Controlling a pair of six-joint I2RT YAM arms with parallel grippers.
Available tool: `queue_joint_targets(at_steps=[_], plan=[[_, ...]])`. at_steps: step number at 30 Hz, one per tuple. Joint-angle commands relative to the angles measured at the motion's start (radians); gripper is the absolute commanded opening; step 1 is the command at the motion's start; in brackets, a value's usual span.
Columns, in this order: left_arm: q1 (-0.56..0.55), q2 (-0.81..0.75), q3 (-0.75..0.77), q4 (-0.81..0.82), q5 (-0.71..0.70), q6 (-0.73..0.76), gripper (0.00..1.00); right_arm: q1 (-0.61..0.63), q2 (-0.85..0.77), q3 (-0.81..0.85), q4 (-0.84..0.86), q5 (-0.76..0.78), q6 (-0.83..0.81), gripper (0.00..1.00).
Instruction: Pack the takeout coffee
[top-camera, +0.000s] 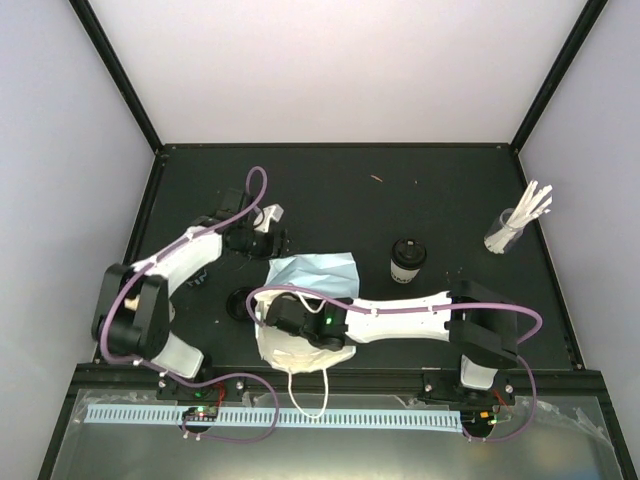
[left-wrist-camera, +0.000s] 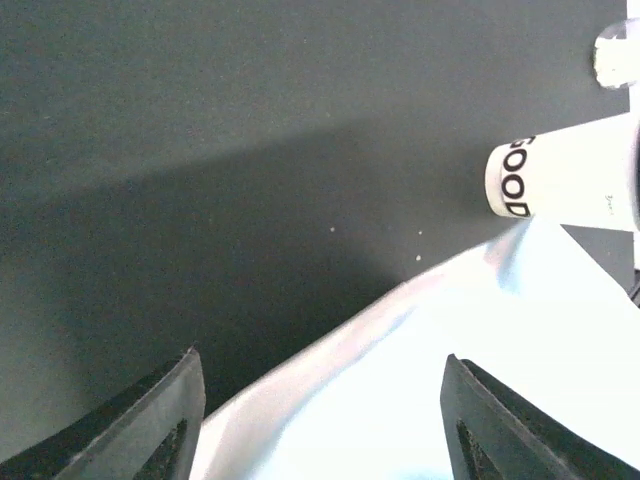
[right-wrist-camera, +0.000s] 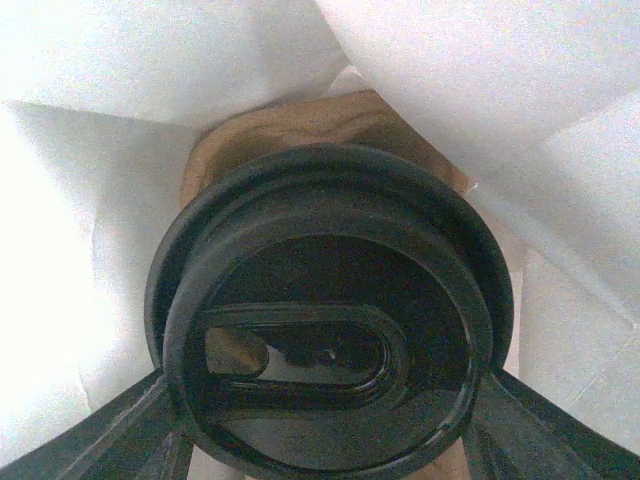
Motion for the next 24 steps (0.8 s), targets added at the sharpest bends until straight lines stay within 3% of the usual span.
queue_joint_targets(at_steps=[1,6,8,24], plan=[[-0.013,-0.202,0.011,-0.201,-0.042,-0.03,0.7,-0.04,0.001,-0.035,-0.074,-0.026,0.01,0.44],[0.022,-0.413,0.022,-0.349,-0.16,-0.034,0.87,-0.055,0.006,-0.039,-0.071,-0.069,0.011,0.43],[0.038,-0.467,0.024,-0.412,-0.186,-0.036,0.88,-0.061,0.008,-0.038,-0.068,-0.066,0.007,0.43],[0.043,-1.002,-0.034,-0.818,-0.219,-0.221,0.73,-0.103,0.022,-0.017,-0.079,-0.138,0.002,0.43]])
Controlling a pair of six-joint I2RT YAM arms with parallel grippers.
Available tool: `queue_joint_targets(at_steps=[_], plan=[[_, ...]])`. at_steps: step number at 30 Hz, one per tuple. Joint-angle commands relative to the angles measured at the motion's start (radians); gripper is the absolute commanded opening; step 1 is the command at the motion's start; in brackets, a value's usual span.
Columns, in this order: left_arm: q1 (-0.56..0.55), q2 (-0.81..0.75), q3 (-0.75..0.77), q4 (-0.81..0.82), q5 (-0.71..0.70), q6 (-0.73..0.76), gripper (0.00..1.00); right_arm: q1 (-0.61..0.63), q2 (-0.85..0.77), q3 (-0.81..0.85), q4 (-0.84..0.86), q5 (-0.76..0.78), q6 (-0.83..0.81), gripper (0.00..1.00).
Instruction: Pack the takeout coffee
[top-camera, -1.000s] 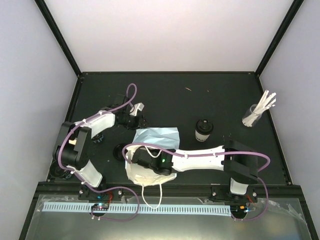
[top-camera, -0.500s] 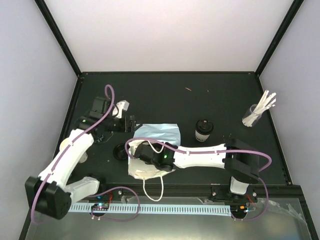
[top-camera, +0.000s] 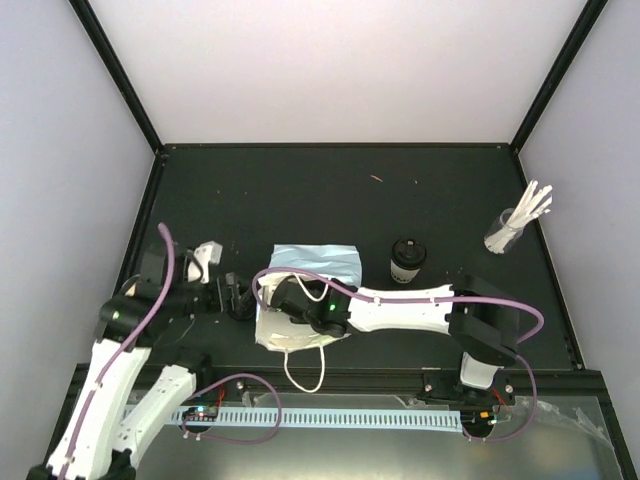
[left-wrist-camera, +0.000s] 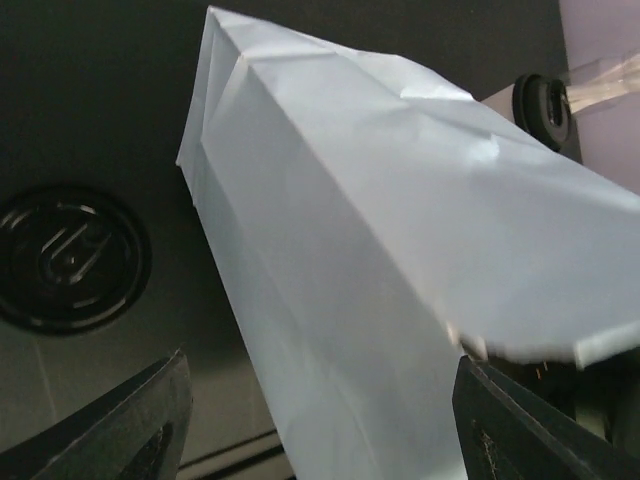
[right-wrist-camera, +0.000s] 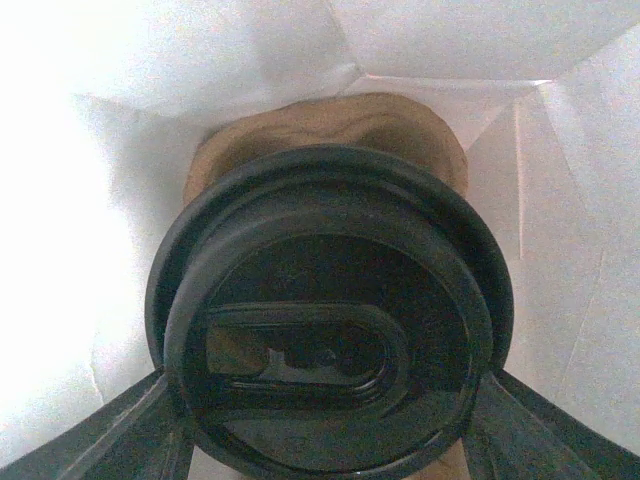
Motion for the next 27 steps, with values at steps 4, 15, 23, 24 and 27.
queue_joint_targets(at_steps=[4,15,23,24,27], plan=[[0.005,-0.222,-0.01,-0.156,0.071,-0.076,0.74,-0.049,0.048,0.009,-0.126,-0.118,0.006,0.43],[0.002,-0.241,-0.042,-0.163,0.244,0.062,0.69,-0.082,0.083,0.066,-0.165,-0.149,0.006,0.43],[-0.047,-0.177,-0.044,-0.152,0.131,0.085,0.64,-0.089,0.11,0.1,-0.185,-0.155,0.011,0.43],[-0.065,-0.16,-0.043,-0.139,0.114,0.078,0.63,-0.091,0.114,0.104,-0.189,-0.159,0.013,0.43],[-0.155,-0.114,-0.021,-0.116,0.016,0.036,0.63,-0.098,0.124,0.119,-0.202,-0.174,0.016,0.43]])
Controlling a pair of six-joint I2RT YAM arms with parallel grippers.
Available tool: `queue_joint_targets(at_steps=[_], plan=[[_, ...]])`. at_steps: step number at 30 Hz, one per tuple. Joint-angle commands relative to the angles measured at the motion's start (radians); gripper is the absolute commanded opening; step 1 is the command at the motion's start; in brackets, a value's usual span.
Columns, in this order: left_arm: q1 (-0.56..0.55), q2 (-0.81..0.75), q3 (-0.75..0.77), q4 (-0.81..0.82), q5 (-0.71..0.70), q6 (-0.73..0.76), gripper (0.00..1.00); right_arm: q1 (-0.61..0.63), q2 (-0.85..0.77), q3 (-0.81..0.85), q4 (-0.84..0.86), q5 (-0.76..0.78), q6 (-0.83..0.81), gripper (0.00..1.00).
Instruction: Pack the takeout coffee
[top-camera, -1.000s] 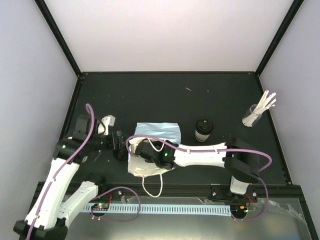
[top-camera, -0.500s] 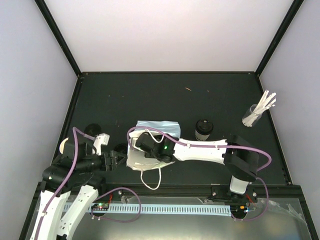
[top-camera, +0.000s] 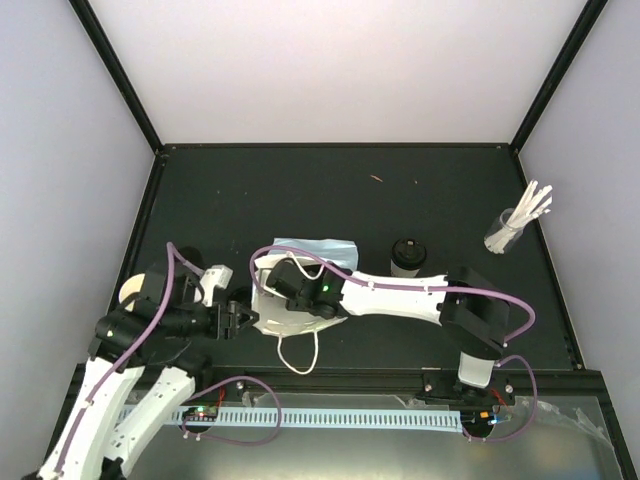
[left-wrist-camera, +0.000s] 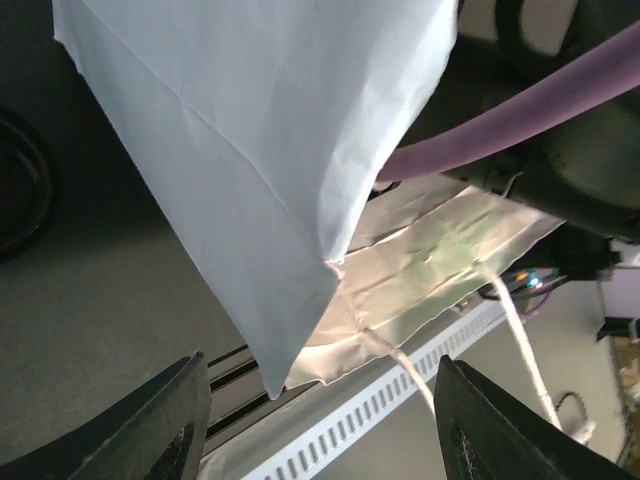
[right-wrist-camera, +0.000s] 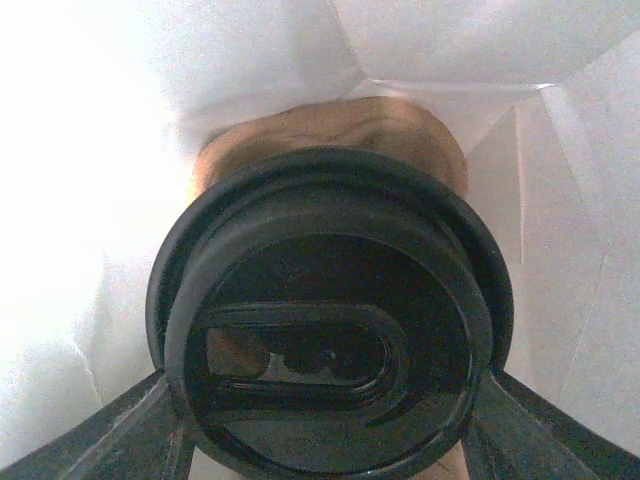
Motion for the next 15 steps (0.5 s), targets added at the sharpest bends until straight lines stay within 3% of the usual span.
queue_joint_targets(at_steps=[1,6,10,15], plan=[[-0.125,0.068,0.042,0.025,-0.172,-0.041,0.63,-0.025,0.069,0.0,-0.117,-0.088,0.016,0.43],[-0.308,0.196,0.103,0.063,-0.389,-0.115,0.59,-0.037,0.088,0.022,-0.143,-0.118,0.022,0.43],[-0.349,0.29,0.19,0.03,-0.537,-0.131,0.4,-0.05,0.101,0.039,-0.163,-0.13,0.027,0.43],[-0.35,0.38,0.232,0.002,-0.558,-0.126,0.16,-0.068,0.109,0.076,-0.19,-0.122,0.029,0.43]])
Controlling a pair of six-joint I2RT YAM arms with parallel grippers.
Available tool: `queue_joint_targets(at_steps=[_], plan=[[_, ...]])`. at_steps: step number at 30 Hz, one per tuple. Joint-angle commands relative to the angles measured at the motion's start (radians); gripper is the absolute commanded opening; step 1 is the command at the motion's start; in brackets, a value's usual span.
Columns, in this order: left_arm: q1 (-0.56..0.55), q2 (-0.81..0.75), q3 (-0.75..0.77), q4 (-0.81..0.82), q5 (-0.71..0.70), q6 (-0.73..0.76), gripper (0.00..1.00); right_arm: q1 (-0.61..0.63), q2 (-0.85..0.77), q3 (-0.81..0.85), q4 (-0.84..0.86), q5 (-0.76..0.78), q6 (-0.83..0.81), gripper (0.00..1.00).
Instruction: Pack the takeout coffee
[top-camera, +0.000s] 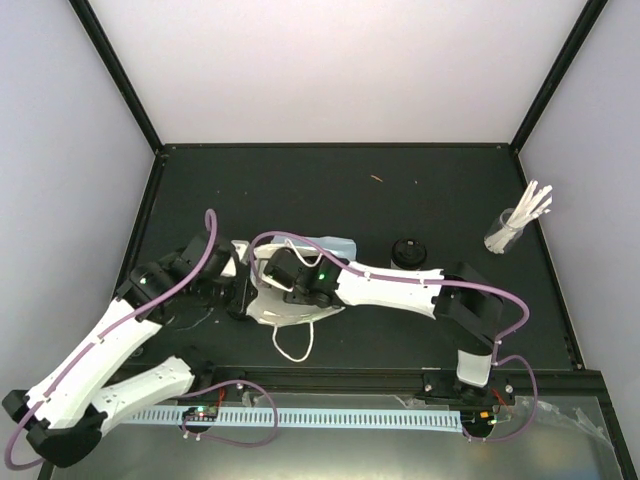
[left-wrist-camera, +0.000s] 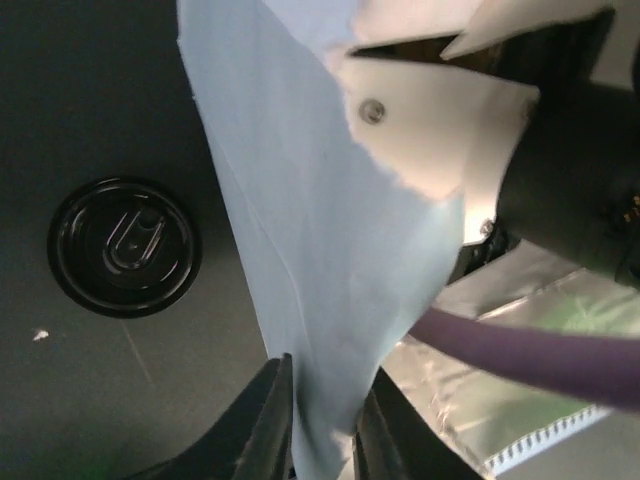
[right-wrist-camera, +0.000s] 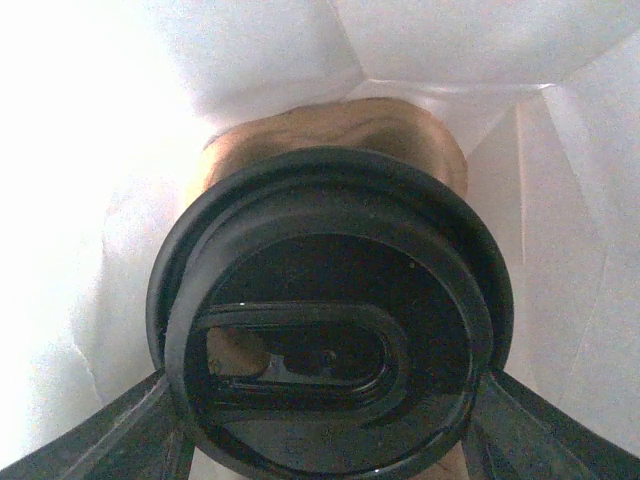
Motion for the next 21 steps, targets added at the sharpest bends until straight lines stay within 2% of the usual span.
queue_joint_targets(at_steps=[1,4,13,21], plan=[[-0.007,0.078,0.077,-0.046,-0.091,-0.018,0.12,-0.03,0.071,0.004,-0.137,-0.063,0.017,0.43],[-0.007,0.134,0.143,-0.084,-0.089,-0.012,0.02,-0.037,0.079,0.021,-0.161,-0.04,0.01,0.43],[0.004,0.31,0.422,-0.173,-0.019,0.016,0.02,-0.075,0.093,0.049,-0.228,0.01,-0.005,0.43],[0.135,0.382,0.476,-0.139,0.172,0.075,0.01,-0.118,0.138,0.085,-0.275,-0.038,-0.044,0.43]])
